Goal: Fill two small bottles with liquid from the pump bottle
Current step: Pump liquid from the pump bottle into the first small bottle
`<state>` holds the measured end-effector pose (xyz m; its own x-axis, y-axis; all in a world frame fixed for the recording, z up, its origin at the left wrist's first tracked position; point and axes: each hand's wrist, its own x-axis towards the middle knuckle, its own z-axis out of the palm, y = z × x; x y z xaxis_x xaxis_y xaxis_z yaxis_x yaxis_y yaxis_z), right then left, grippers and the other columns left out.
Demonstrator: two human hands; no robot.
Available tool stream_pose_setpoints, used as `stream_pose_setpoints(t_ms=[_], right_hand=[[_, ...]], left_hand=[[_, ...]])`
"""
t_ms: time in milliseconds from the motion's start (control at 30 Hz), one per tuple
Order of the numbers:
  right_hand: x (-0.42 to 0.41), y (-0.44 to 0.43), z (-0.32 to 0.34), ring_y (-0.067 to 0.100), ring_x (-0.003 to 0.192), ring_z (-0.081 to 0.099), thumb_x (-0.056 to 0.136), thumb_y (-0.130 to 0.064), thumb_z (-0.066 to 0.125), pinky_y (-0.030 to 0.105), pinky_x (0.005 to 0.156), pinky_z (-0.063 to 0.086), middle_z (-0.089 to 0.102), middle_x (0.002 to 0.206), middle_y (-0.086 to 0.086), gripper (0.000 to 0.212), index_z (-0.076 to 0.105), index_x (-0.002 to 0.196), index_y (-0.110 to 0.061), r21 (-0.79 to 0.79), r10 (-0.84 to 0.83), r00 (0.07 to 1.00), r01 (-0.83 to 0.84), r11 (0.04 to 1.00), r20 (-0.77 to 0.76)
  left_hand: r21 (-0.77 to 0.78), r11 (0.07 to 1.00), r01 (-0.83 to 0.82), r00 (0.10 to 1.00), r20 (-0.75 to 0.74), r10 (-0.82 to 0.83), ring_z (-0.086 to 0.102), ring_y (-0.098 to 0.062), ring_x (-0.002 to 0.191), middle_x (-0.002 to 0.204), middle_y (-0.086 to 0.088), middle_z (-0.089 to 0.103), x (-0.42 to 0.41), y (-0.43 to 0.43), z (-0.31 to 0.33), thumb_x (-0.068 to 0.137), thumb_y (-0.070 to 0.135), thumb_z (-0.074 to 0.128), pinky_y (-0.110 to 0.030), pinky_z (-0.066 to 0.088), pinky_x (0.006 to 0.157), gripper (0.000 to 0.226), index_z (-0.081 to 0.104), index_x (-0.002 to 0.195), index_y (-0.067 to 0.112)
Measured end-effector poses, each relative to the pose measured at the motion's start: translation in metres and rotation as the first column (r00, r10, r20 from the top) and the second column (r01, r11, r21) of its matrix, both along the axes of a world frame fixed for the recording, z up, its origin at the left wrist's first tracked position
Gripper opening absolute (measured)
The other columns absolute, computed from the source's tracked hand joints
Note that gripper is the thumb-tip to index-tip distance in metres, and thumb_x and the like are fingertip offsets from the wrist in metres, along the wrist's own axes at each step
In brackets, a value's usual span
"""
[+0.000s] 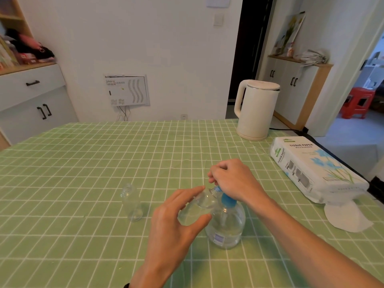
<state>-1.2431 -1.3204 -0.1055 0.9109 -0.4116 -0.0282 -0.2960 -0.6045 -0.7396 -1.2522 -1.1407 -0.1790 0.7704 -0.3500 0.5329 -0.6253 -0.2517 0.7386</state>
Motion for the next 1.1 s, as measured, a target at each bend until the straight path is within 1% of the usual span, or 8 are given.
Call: stream_pose_setpoints(t_ms=[133, 300, 400, 533, 667, 767, 867, 1100], right_hand=[[0.000, -0.002, -0.006, 0.019, 0.088, 0.080, 0.102, -0.023, 0.056, 0.051, 0.095, 0.063, 0.082, 0.078, -0.007, 0.033, 0.082, 0.096, -0.004, 0.040, -0.036, 0.999, 0.036, 0.999, -0.001], [-0.002, 0.001, -0.009, 0.017, 0.086, 0.079, 0.103, -0.023, 0.055, 0.050, 0.094, 0.063, 0.082, 0.078, -0.007, 0.034, 0.082, 0.093, -0.005, 0.043, -0.035, 0.999, 0.035, 0.998, -0.007], [-0.004, 0.001, -0.007, 0.020, 0.087, 0.080, 0.102, -0.023, 0.056, 0.051, 0.094, 0.063, 0.082, 0.077, -0.007, 0.034, 0.082, 0.094, -0.003, 0.023, -0.028, 1.000, 0.028, 0.999, -0.013], [-0.003, 0.001, 0.001, 0.029, 0.092, 0.080, 0.100, -0.026, 0.057, 0.054, 0.096, 0.063, 0.084, 0.084, 0.003, 0.036, 0.080, 0.100, 0.001, 0.001, -0.007, 1.000, 0.007, 1.000, -0.030], [0.001, 0.000, 0.005, 0.030, 0.068, 0.065, 0.100, -0.028, 0.058, 0.055, 0.089, 0.062, 0.082, 0.101, 0.018, 0.036, 0.078, 0.103, 0.002, -0.070, 0.019, 1.000, -0.021, 0.997, -0.020], [0.002, -0.002, 0.000, 0.032, 0.090, 0.079, 0.099, -0.023, 0.059, 0.055, 0.095, 0.064, 0.084, 0.090, 0.007, 0.030, 0.081, 0.098, -0.002, -0.025, 0.000, 1.000, 0.000, 1.000, -0.020], [0.001, -0.001, -0.004, 0.024, 0.091, 0.080, 0.097, -0.022, 0.062, 0.052, 0.095, 0.063, 0.083, 0.081, -0.005, 0.027, 0.084, 0.088, -0.009, 0.013, -0.019, 0.999, 0.019, 1.000, -0.033], [-0.002, -0.002, -0.011, 0.030, 0.095, 0.080, 0.098, -0.022, 0.061, 0.055, 0.097, 0.063, 0.084, 0.085, 0.002, 0.031, 0.083, 0.091, -0.003, 0.048, -0.031, 0.999, 0.031, 0.998, -0.012]], left_hand=[[-0.014, 1.000, -0.005, 1.000, -0.005, 0.005, 0.066, 0.004, 0.109, 0.115, 0.030, 0.070, 0.000, -0.002, 0.000, 0.075, 0.041, 0.081, -0.003, 0.044, 0.088, 0.052, 0.069, 0.126, 0.044], [0.006, 1.000, 0.005, 1.000, -0.027, -0.005, 0.068, 0.001, 0.110, 0.116, 0.029, 0.071, 0.001, -0.001, -0.007, 0.075, 0.025, 0.091, -0.007, 0.046, 0.089, 0.058, 0.070, 0.126, 0.044], [0.002, 1.000, -0.001, 1.000, -0.018, 0.001, 0.067, 0.002, 0.109, 0.115, 0.029, 0.071, 0.001, -0.001, -0.006, 0.075, 0.029, 0.089, -0.006, 0.046, 0.089, 0.057, 0.069, 0.126, 0.044], [-0.028, 1.000, 0.001, 1.000, -0.019, -0.001, 0.068, 0.001, 0.108, 0.115, 0.031, 0.071, -0.002, -0.001, 0.001, 0.074, 0.041, 0.083, -0.008, 0.048, 0.087, 0.054, 0.069, 0.125, 0.047], [-0.035, 0.999, 0.012, 1.000, -0.015, -0.012, 0.068, 0.002, 0.108, 0.115, 0.029, 0.071, -0.001, -0.002, 0.004, 0.074, 0.044, 0.080, -0.005, 0.046, 0.087, 0.052, 0.069, 0.125, 0.044], [-0.039, 0.999, 0.010, 1.000, -0.017, -0.010, 0.068, 0.002, 0.108, 0.115, 0.028, 0.071, -0.001, -0.002, 0.003, 0.074, 0.043, 0.081, -0.005, 0.046, 0.087, 0.053, 0.069, 0.125, 0.043], [-0.033, 0.999, 0.005, 1.000, -0.014, -0.005, 0.067, 0.003, 0.108, 0.115, 0.028, 0.071, 0.001, -0.002, 0.000, 0.074, 0.039, 0.084, -0.004, 0.045, 0.087, 0.053, 0.069, 0.124, 0.045], [-0.010, 1.000, 0.002, 1.000, -0.018, -0.002, 0.068, 0.002, 0.110, 0.116, 0.029, 0.071, 0.002, -0.001, -0.007, 0.074, 0.020, 0.093, -0.005, 0.046, 0.089, 0.061, 0.070, 0.125, 0.043]])
